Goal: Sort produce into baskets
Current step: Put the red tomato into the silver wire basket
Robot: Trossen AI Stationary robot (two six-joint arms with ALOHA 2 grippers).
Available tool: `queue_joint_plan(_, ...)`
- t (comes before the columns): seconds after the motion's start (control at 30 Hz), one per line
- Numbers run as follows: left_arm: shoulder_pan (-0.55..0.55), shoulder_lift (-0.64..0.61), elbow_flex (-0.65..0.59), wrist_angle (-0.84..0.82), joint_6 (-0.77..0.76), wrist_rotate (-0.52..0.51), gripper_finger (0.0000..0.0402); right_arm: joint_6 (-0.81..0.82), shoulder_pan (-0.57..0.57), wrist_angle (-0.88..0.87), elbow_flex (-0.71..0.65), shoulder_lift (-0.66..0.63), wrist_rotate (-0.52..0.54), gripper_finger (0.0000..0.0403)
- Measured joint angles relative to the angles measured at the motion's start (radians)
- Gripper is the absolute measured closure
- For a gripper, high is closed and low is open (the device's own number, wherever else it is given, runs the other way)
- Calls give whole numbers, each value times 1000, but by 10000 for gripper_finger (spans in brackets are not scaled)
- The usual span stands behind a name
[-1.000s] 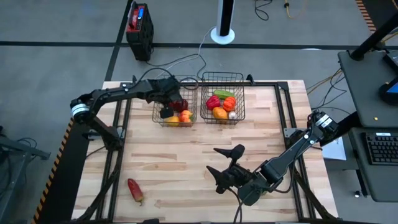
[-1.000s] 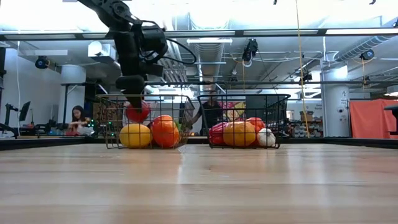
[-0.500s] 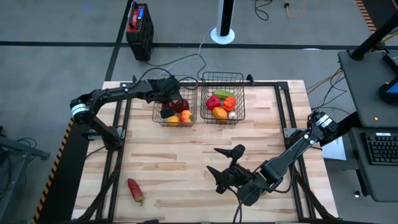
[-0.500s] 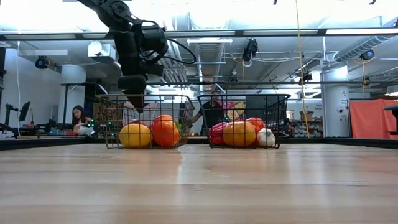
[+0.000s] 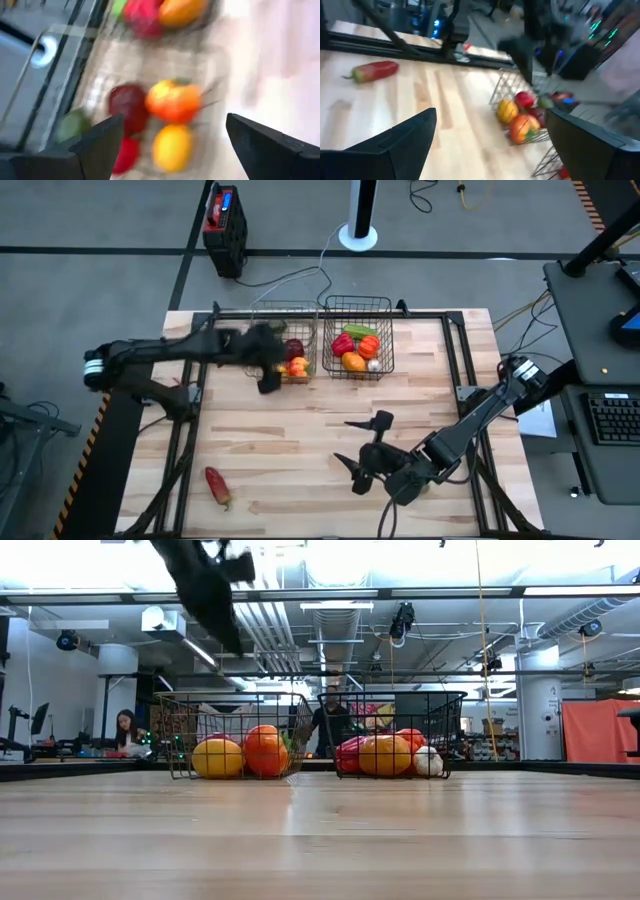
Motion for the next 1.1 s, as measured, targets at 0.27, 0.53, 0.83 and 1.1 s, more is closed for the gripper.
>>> queue_joint_plan(0.27, -486, -48, -9, 40, -314, -289, 71, 265, -18, -178, 0, -22, -245, 39)
queue_joint_plan(0.53, -825, 31, -9, 53, -517, -484, 71, 562, -26, -395, 3, -20, -436, 39)
queue_joint_plan(0.83, -951, 120, -9, 61, -658, -611, 71, 766, -25, -549, 12, -20, -776, 39)
queue_joint_plan(1.1, -956, 182, -9, 90, -660, -627, 71, 1035, 0, -699, 13, 0, -1041, 39)
